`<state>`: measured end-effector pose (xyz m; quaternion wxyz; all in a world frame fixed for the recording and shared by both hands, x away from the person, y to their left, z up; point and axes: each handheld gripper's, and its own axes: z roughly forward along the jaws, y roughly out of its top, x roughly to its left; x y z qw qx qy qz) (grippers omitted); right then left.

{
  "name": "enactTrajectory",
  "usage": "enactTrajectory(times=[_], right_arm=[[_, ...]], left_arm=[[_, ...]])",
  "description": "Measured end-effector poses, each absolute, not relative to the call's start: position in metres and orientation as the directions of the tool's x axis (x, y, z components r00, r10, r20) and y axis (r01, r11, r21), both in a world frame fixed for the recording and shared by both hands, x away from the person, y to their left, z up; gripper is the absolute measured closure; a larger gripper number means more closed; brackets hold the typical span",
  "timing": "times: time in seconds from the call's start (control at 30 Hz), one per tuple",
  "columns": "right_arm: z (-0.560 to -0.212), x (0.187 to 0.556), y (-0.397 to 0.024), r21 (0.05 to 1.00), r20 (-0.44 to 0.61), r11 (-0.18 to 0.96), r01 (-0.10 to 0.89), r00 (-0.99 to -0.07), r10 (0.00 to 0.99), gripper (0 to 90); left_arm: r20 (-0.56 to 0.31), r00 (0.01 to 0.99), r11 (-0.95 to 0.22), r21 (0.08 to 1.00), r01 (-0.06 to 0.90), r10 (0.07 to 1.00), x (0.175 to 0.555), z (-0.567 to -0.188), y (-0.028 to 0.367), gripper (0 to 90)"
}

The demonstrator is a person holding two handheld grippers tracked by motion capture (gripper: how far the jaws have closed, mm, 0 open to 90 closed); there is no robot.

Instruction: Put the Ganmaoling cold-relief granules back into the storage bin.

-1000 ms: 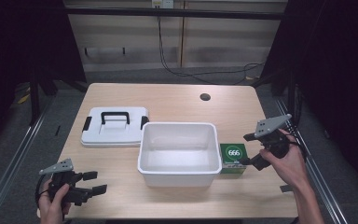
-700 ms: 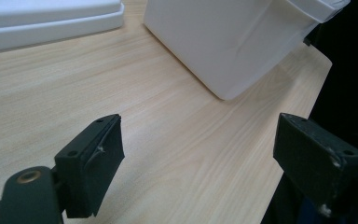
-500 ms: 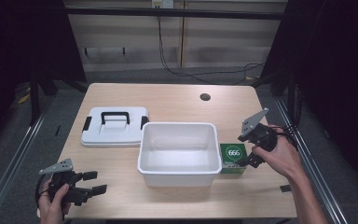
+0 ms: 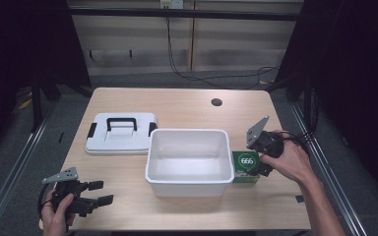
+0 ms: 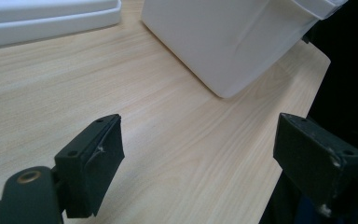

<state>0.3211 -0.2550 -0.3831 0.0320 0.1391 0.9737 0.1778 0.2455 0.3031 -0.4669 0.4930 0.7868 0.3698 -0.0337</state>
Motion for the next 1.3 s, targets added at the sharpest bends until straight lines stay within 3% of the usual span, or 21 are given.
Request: enactTrajectory(times=[0.43,0.97,1.3], right_arm=[[-0.397,0.336,-0.242,0.269,-0.033,0.948,0.17,-0.982,0.186,8.0],[-0.417,0.342,-0.236,0.108,-0.018,0.978,0.176,-0.984,0.179,11.5],[-0.42,0.344,-0.236,0.106,-0.015,0.979,0.175,-0.984,0.178,12.6]], left_arm=[[-0.418,0.726,-0.248,0.747,0.617,0.546,0.246,-0.467,0.302,16.0],[-0.419,0.732,-0.254,0.747,0.614,0.537,0.246,-0.467,0.302,16.0],[-0.425,0.73,-0.252,0.744,0.618,0.536,0.246,-0.468,0.302,16.0]])
